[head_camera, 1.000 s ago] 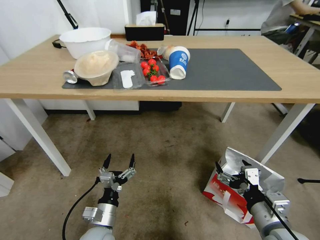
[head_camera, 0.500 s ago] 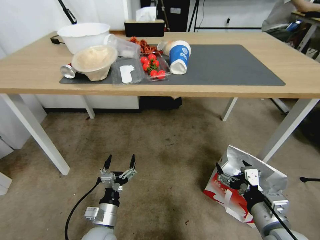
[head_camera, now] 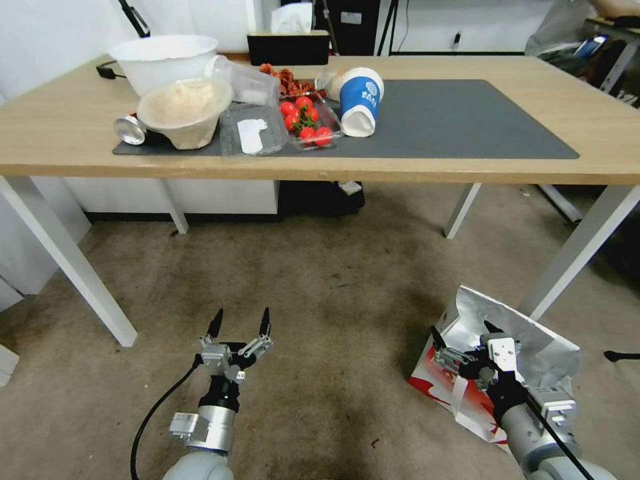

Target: Pick up the food delivery bag from the floor and place it on the table.

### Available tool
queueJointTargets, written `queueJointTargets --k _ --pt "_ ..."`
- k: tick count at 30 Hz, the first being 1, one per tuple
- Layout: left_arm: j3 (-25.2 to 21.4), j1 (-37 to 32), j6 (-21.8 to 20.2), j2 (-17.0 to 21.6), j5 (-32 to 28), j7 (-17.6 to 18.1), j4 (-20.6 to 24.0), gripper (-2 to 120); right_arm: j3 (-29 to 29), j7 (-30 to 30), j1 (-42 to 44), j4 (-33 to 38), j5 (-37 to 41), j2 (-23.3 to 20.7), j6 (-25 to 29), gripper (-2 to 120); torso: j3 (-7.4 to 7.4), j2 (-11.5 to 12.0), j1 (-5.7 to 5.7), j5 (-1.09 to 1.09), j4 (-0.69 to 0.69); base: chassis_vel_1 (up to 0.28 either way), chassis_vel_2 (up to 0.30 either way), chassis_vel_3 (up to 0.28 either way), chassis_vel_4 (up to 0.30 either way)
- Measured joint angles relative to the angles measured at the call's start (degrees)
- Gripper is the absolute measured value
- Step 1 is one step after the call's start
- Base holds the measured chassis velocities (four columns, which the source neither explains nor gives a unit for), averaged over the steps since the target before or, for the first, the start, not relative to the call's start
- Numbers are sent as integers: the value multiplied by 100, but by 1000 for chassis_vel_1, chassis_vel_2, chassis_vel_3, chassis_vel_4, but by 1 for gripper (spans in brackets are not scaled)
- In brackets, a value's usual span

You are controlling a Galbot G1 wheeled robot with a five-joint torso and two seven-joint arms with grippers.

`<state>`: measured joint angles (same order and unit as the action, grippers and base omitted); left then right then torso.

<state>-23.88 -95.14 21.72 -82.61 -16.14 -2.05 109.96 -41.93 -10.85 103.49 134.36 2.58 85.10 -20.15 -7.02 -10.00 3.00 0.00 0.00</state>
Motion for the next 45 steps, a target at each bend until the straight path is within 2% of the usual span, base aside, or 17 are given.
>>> queueJointTargets --k 20,35,45 --pt "1 -85 106 19 -7 3 42 100 -11 1 94 127 -14 35 -7 100 347 408 -61 0 0 0 0 0 0" --pt "12 -63 143 31 -41 6 36 100 -86 4 134 223 -4 34 -6 100 700 788 -90 0 0 0 0 0 0" --pt "11 -57 144 37 -45 4 18 100 -81 17 136 223 -2 51 -21 100 702 875 -114 0 0 0 0 0 0"
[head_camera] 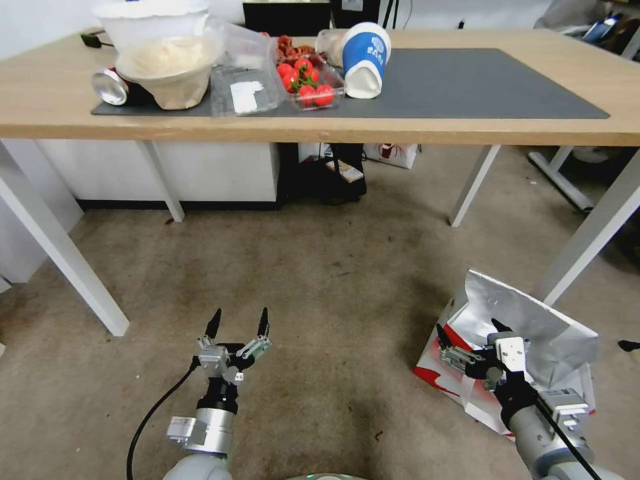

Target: Pick up the food delivery bag from the floor and place it on the table.

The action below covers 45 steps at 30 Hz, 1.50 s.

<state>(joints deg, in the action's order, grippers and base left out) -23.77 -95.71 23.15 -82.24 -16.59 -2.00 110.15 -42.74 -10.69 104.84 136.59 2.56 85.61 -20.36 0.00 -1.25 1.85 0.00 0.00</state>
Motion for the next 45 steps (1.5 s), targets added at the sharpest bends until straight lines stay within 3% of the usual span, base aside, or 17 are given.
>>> queueJointTargets --k 7,11,18,27,32,38,40,45 --pt "-3 30 11 -3 -11 -1 -21 100 -18 11 -26 9 13 -52 -8 100 0 -9 0 1 0 0 0 0 0" --pt "13 75 47 -13 -45 22 -37 100 -291 41 -114 -30 35 -368 -16 100 0 -20 0 0 0 0 0 0 0" --pt "62 101 58 -50 -43 49 23 100 -926 258 -425 -483 225 -1718 -331 100 0 -35 3 0 0 0 0 0 0" --pt "173 30 56 -198 76 120 257 100 -938 22 -1146 -1643 73 -2675 -529 100 0 -46 6 2 -1 0 0 0 0" --pt "213 -2 47 -211 114 132 320 100 -908 -26 -1271 -1895 9 -2842 -532 100 0 -48 6 3 -1 0 0 0 0" --pt "396 0 9 -213 255 153 402 100 -873 -122 -1453 -2757 -253 -3292 -502 100 0 -54 7 1 3 0 0 0 0" --pt "464 32 2 -200 296 157 355 100 -837 -147 -1533 -3117 -399 -3329 -463 100 0 -56 7 1 -2 0 0 0 0" --pt "570 114 -33 -149 329 158 288 100 -834 -51 -1588 -3508 -495 -3296 -313 100 0 -59 7 1 2 0 0 0 0"
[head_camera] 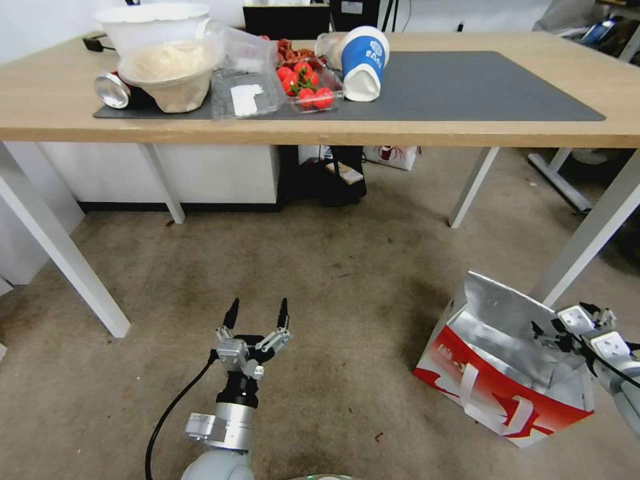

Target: Pick up the food delivery bag from the floor and place it on the table.

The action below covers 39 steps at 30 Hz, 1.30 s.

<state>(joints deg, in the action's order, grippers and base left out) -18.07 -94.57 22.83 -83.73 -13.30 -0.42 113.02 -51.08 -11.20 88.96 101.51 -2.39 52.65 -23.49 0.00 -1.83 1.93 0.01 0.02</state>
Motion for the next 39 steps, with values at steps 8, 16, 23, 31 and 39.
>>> queueJointTargets --k 8,16,23,31,39 --pt "118 72 -41 7 83 9 -76 100 73 129 -280 -615 -57 37 169 100 0 -3 1 0 -3 0 0 0 0" --pt "239 179 -172 43 93 65 -98 100 148 133 -477 -882 -115 121 194 100 0 -5 1 2 -2 0 0 0 0" --pt "271 267 -213 62 93 88 -154 100 210 119 -656 -1051 -151 161 149 100 0 -6 1 0 -3 0 0 0 0" --pt "275 342 -234 73 88 109 -215 100 264 -164 -804 -1349 -251 245 153 93 0 -7 1 -4 -2 0 0 0 0" --pt "203 380 -339 168 134 107 -181 100 305 -456 -952 -1518 -266 336 280 61 0 -8 1 -2 -2 0 0 0 0"
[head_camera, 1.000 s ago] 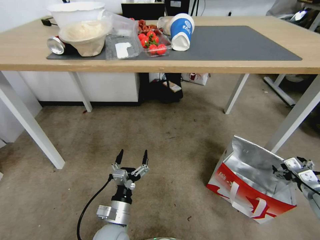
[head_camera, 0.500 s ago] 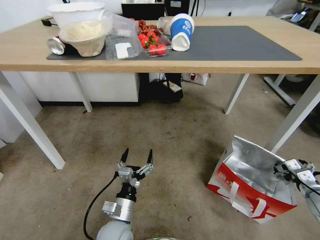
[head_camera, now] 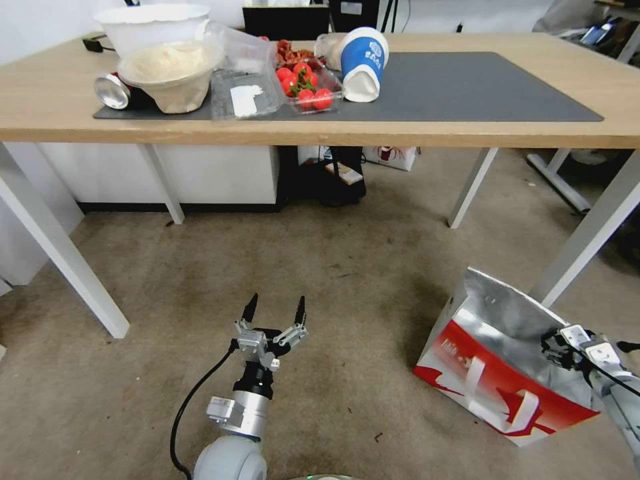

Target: Pick up the food delivery bag from the floor and place it on the table.

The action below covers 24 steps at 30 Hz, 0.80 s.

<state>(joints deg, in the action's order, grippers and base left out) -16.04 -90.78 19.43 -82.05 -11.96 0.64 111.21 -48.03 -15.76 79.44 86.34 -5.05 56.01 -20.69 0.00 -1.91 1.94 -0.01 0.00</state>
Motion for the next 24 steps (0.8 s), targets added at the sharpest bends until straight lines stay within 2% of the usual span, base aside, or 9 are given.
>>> queueJointTargets --k 1,4,8,9,12,14,16,21,24 --pt "0 0 0 0 0 0 0 100 0 0 0 0 0 0 0 61 0 0 0 0 0 0 0 0 0" --pt "-43 6 -16 34 30 -2 6 100 2 -47 6 17 4 16 2 51 0 0 0 0 0 0 0 0 0" --pt "-133 32 -31 113 99 -5 27 100 -31 -216 100 150 48 -4 -17 30 0 0 0 0 0 0 0 0 0" --pt "-133 32 -31 113 99 -5 27 100 -31 -216 100 150 48 -4 -17 30 0 0 0 0 0 0 0 0 0" --pt "-178 71 -41 146 135 -11 45 100 -72 -294 176 206 126 -37 -43 16 0 -1 0 0 0 0 0 0 0" --pt "-181 77 -47 152 136 -11 48 100 -81 -307 194 219 145 -43 -51 12 0 -1 0 0 0 0 0 0 0" --pt "-184 95 -76 175 137 -7 67 100 -99 -340 242 254 193 -59 -61 1 0 -1 0 1 0 0 0 0 0" --pt "-199 149 -153 255 114 20 92 100 -131 -495 381 363 498 -157 -61 0 0 -1 0 0 1 0 0 0 0" --pt "-228 171 -209 344 -1 55 135 100 -137 -628 525 471 947 -332 -16 0 0 -1 0 1 0 0 0 0 0"
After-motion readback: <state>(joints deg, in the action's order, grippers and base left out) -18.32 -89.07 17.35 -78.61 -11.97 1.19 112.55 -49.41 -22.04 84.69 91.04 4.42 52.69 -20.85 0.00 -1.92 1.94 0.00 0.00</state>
